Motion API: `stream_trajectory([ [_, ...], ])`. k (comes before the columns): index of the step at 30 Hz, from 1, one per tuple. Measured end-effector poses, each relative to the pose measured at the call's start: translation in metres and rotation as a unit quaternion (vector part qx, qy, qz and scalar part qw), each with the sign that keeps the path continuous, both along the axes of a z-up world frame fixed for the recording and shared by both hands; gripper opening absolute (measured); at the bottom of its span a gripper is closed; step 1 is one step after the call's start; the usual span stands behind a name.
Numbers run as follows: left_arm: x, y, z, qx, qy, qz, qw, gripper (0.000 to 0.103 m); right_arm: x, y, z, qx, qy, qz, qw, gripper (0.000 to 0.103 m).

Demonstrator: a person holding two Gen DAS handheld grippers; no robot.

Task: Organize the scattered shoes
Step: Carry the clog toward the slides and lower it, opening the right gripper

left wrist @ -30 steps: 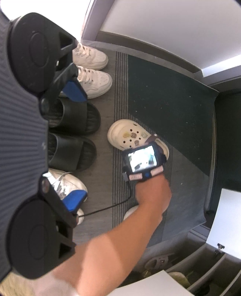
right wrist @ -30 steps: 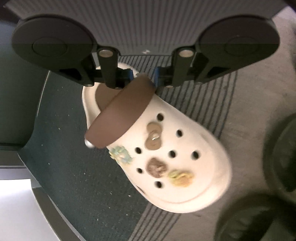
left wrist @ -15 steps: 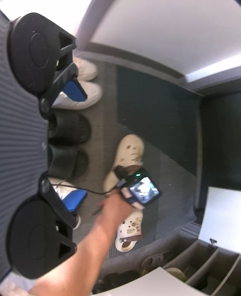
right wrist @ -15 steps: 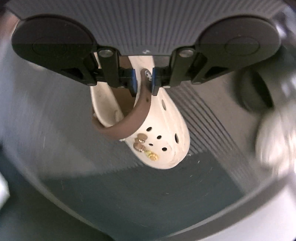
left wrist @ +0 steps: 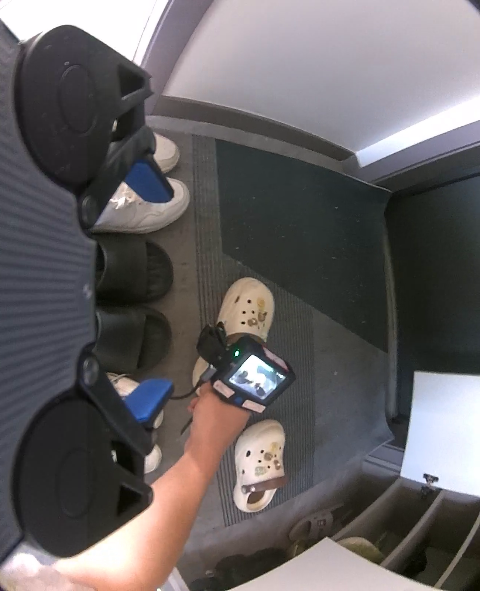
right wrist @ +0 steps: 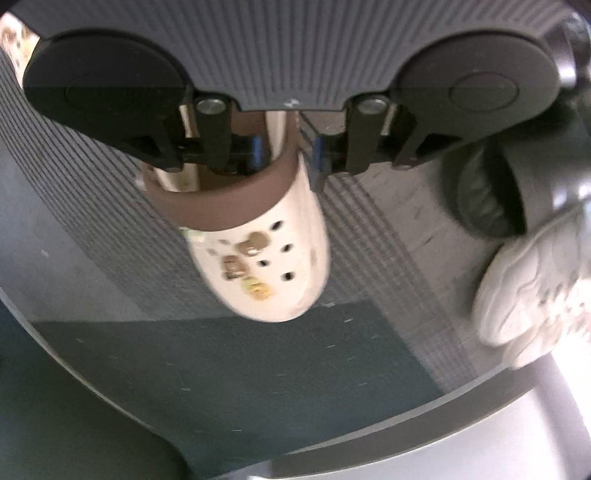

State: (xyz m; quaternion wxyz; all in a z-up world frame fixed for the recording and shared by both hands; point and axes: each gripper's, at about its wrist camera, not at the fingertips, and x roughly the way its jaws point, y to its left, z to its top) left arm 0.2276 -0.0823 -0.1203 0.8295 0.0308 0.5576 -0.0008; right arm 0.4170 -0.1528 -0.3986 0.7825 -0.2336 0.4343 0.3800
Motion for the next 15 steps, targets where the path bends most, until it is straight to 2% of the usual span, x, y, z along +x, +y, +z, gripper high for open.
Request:
stream_trajectory([
  [2,0.004,0.002,-0.007,-0.016,0.022,0.007,0.9996,0.103,0.003,-0.003,-0.011,0.015,0.019,-0.026,0.999,0.031],
  [4,0.004,0.002,-0.006,-0.016,0.022,0.004,0.9996,0.103,0.006,-0.007,-0.011,0.041,0.023,-0.053,0.998,0.024],
  [5,0.004,0.002,-0.005,-0.018,0.021,0.002,0.9996,0.103,0.007,-0.009,-0.012,0.061,0.025,-0.072,0.995,0.017],
  [7,0.004,0.003,-0.001,-0.030,0.019,-0.005,0.9994,0.103,0.011,-0.018,-0.006,0.093,0.034,-0.104,0.990,0.017],
  [10,0.002,0.007,0.000,-0.036,0.017,-0.004,0.9992,0.103,0.015,-0.032,0.005,0.143,0.011,-0.170,0.975,0.017],
  [12,0.002,0.009,0.001,-0.042,0.020,0.001,0.9989,0.103,0.019,-0.044,0.010,0.176,0.011,-0.236,0.955,0.017],
  [14,0.002,0.011,0.000,-0.044,0.019,0.006,0.9988,0.103,0.023,-0.053,0.010,0.177,0.034,-0.343,0.922,0.016],
  [15,0.002,0.011,-0.001,-0.045,0.018,0.008,0.9988,0.103,0.024,-0.053,0.007,0.171,0.045,-0.368,0.913,0.016],
])
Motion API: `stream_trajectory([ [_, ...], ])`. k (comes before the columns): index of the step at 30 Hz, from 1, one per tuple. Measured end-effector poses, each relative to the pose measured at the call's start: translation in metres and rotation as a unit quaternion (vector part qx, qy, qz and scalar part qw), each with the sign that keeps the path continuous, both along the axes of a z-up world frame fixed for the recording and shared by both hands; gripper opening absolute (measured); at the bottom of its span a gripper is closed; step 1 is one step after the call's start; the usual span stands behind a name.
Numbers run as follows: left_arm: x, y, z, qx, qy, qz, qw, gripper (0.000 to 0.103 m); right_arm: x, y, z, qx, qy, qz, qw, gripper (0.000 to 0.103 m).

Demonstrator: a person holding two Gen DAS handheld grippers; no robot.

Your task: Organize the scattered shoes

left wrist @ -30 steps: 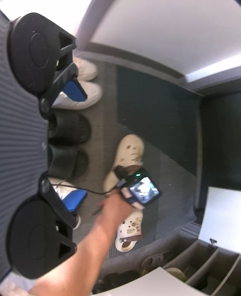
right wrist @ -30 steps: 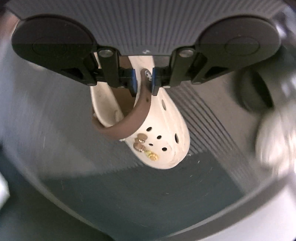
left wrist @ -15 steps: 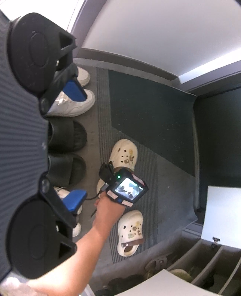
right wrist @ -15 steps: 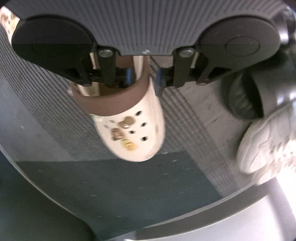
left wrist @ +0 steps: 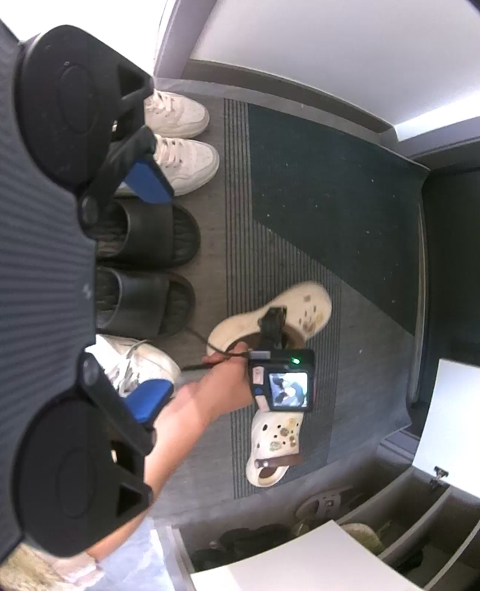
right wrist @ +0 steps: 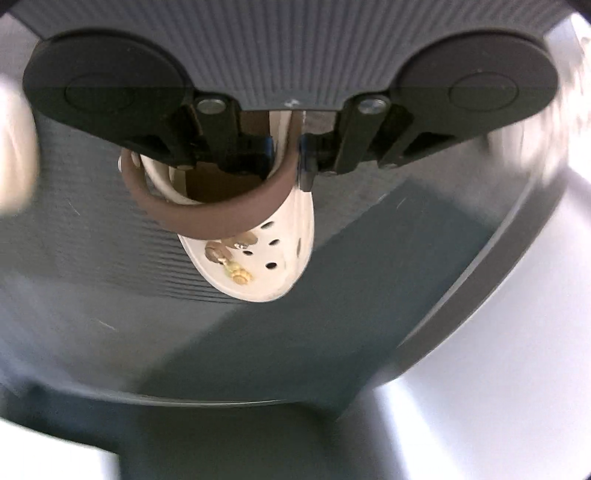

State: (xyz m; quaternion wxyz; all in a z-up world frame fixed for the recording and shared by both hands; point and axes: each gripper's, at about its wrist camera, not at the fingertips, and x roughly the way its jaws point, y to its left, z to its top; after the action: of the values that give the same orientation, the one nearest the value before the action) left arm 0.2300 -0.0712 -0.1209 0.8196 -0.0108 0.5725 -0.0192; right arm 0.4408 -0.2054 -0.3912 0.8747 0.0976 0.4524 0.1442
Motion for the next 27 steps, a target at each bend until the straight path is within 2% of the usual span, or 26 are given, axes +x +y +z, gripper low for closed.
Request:
stream_trajectory([
  [2,0.000,0.001,0.001,-0.002,-0.003,0.005,1.0000,0.103,-0.002,0.000,-0.006,0.007,0.027,-0.052,0.998,0.016],
  [4,0.000,0.000,0.001,-0.003,-0.006,0.008,0.9999,0.103,-0.005,0.001,-0.006,0.023,0.030,-0.091,0.995,0.016],
  [7,0.000,-0.001,0.003,-0.005,-0.011,0.007,0.9999,0.103,-0.008,0.003,-0.003,0.051,0.024,-0.160,0.985,0.016],
  [11,0.002,0.003,0.009,-0.008,-0.028,0.029,0.9992,0.103,-0.003,0.012,0.002,0.088,0.043,-0.214,0.972,0.017],
  [12,0.002,0.003,0.009,-0.007,-0.028,0.030,0.9991,0.103,-0.002,0.014,0.003,0.086,0.044,-0.213,0.972,0.019],
  [14,0.004,0.001,0.008,-0.001,-0.028,0.030,0.9992,0.103,0.001,0.027,0.006,0.044,0.033,-0.201,0.978,0.020],
  [16,0.005,0.000,0.006,0.000,-0.024,0.027,0.9993,0.103,-0.001,0.027,0.003,0.057,0.042,-0.206,0.976,0.024],
  [18,0.005,-0.002,0.006,0.001,-0.022,0.025,0.9994,0.103,-0.004,0.025,0.004,0.070,0.037,-0.198,0.977,0.040],
  [19,0.005,-0.003,0.006,0.000,-0.022,0.025,0.9995,0.103,-0.008,0.025,0.008,0.068,0.023,-0.175,0.982,0.042],
  [21,0.004,-0.003,0.008,-0.003,-0.023,0.022,0.9995,0.103,-0.016,0.026,0.014,0.054,0.003,-0.140,0.989,0.055],
  [23,0.004,-0.002,0.010,-0.003,-0.028,0.017,0.9995,0.103,-0.034,0.022,0.021,0.040,-0.025,-0.093,0.995,0.064],
  [25,0.003,0.003,0.010,-0.002,-0.029,0.016,0.9995,0.103,-0.049,0.012,0.026,0.040,-0.035,-0.070,0.996,0.065],
  [27,0.003,0.010,0.011,-0.010,-0.026,0.022,0.9994,0.103,-0.065,0.001,0.034,0.032,-0.065,-0.052,0.996,0.066],
])
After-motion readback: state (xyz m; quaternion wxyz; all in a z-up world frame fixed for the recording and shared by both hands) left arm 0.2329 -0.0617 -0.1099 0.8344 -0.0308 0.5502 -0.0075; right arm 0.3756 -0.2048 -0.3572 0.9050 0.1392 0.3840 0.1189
